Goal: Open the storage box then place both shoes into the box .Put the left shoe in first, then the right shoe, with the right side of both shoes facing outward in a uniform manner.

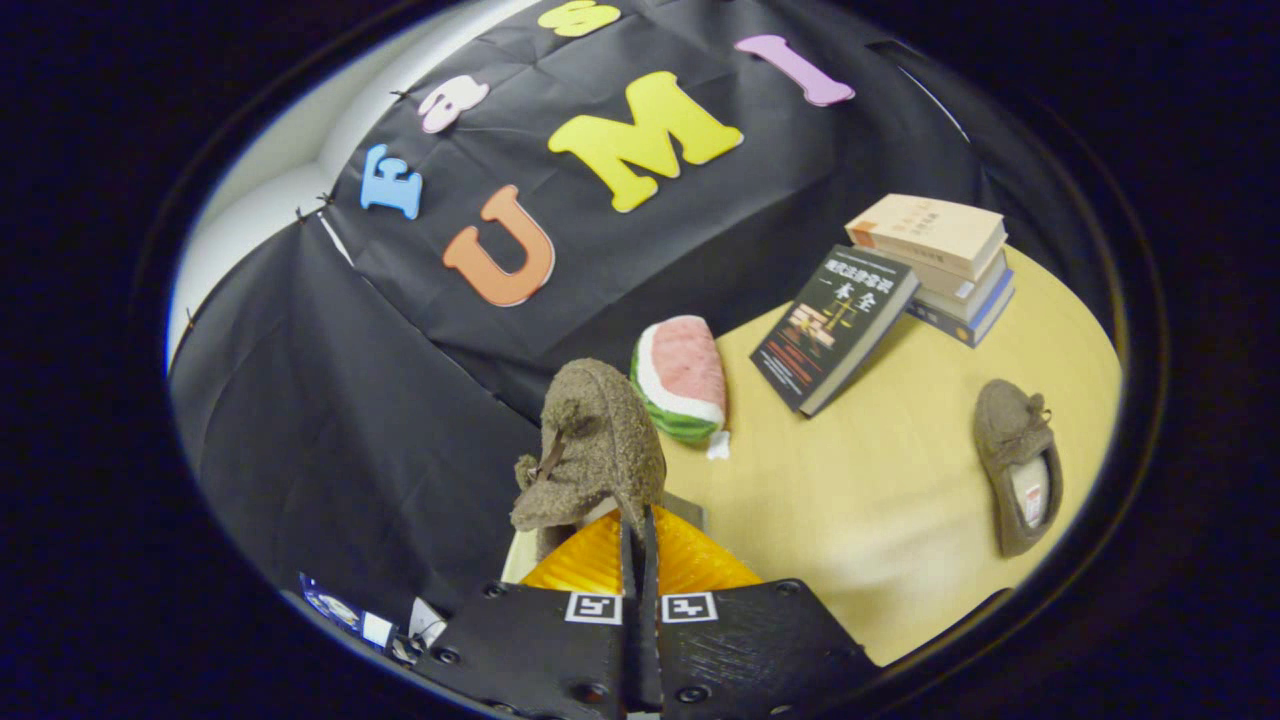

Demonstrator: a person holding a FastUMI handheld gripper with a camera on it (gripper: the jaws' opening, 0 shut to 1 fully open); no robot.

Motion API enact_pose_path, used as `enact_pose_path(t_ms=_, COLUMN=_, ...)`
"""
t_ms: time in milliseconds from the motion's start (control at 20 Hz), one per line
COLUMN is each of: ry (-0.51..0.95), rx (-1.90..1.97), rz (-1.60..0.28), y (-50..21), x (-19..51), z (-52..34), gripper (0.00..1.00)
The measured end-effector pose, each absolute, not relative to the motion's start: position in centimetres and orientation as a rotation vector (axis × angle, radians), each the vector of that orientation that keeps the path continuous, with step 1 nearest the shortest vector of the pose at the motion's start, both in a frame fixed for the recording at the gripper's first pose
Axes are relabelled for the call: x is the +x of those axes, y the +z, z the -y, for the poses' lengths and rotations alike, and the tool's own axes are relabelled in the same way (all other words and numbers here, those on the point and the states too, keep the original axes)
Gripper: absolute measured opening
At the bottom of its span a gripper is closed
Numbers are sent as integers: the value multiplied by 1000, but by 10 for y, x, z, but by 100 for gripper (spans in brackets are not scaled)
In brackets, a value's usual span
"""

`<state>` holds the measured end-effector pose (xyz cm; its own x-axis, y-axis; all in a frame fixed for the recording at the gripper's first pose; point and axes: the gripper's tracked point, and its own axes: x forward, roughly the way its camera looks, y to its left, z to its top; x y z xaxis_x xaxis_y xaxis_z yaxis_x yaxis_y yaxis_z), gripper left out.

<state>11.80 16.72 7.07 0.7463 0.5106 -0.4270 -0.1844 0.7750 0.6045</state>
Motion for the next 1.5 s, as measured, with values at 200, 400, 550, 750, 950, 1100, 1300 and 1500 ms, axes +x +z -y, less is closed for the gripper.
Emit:
enact_pose_path(t_ms=200, ry=453, rx=600, rz=-620, y=70, x=116, z=-250, gripper=0)
enact_pose_path(t_ms=400, ry=433, rx=632, rz=-639, y=30, x=109, z=-301, gripper=0)
enact_pose_path(t_ms=550, ry=399, rx=632, rz=-645, y=-3, x=106, z=-323, gripper=0)
enact_pose_path(t_ms=750, ry=383, rx=641, rz=-716, y=-46, x=102, z=-340, gripper=0)
enact_pose_path(t_ms=950, ry=352, rx=664, rz=-818, y=-77, x=94, z=-348, gripper=0)
enact_pose_path(t_ms=1100, ry=315, rx=600, rz=-811, y=-84, x=98, z=-344, gripper=0)
enact_pose_path(t_ms=1300, ry=349, rx=577, rz=-829, y=-85, x=98, z=-352, gripper=6)
enact_pose_path(t_ms=1500, ry=386, rx=624, rz=-814, y=-76, x=97, z=-354, gripper=28)
